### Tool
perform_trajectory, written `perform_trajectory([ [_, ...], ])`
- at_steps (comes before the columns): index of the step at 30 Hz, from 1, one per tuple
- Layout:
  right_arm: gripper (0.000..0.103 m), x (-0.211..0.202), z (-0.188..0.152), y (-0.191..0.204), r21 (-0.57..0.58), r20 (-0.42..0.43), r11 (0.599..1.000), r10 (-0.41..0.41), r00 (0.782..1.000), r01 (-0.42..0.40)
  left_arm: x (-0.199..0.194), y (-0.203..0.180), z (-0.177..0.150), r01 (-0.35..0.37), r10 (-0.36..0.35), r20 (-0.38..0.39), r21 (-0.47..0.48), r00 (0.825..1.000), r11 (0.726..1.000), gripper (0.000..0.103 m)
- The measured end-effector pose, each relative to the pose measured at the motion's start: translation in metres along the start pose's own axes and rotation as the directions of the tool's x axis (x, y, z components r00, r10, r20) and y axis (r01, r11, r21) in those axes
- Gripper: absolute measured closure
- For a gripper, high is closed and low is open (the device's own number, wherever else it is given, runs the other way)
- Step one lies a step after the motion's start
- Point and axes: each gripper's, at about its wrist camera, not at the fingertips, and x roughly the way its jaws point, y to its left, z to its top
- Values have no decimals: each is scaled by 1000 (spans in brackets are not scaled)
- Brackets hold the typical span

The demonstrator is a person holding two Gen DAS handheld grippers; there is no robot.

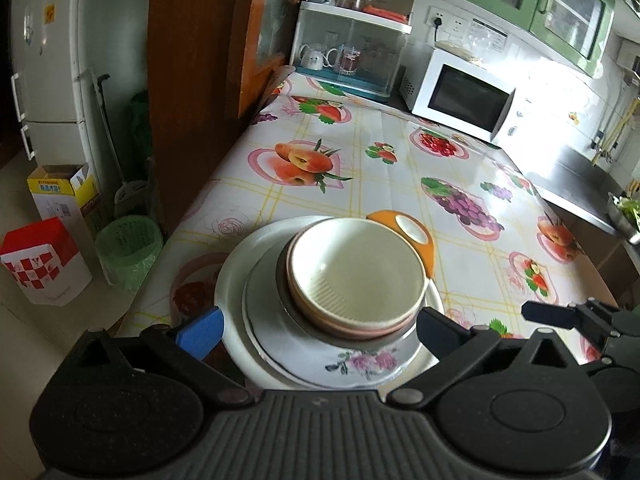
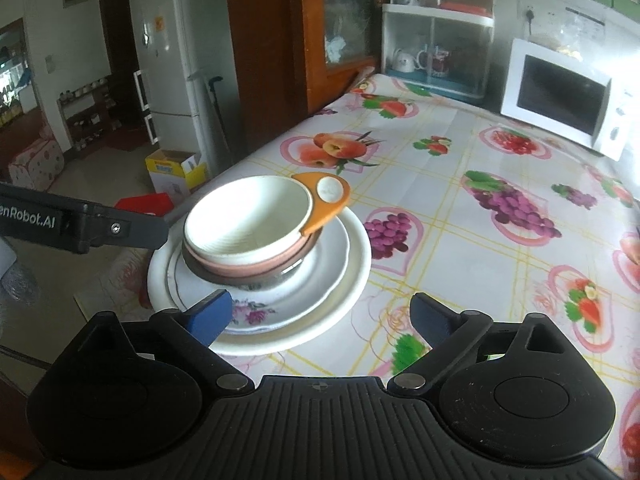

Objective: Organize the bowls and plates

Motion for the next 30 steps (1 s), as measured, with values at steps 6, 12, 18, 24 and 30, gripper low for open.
perform_trajectory([
  [6, 4, -7, -9, -2, 19, -3, 1000, -12, 1000, 12, -9, -5, -11, -15, 15, 3, 34, 1000, 999, 0],
  [12, 4, -13, -16, -3, 37, -9, 999, -27, 1000, 27, -14, -4, -23, -37, 37, 3, 53, 999, 998, 0],
  [18, 3, -16, -20, -2, 42, -15, 998, -40, 999, 40, -20, 0, -32, -60, 60, 7, 69, 998, 996, 0],
  [24, 2, -18, -22, 3, 38, -20, 998, -41, 999, 42, -27, 3, -40, -74, 73, 12, 72, 997, 995, 0],
  [30, 2, -18, -24, 11, 25, -32, 999, -35, 999, 36, -31, 9, -51, -87, 87, 6, 80, 996, 993, 0],
])
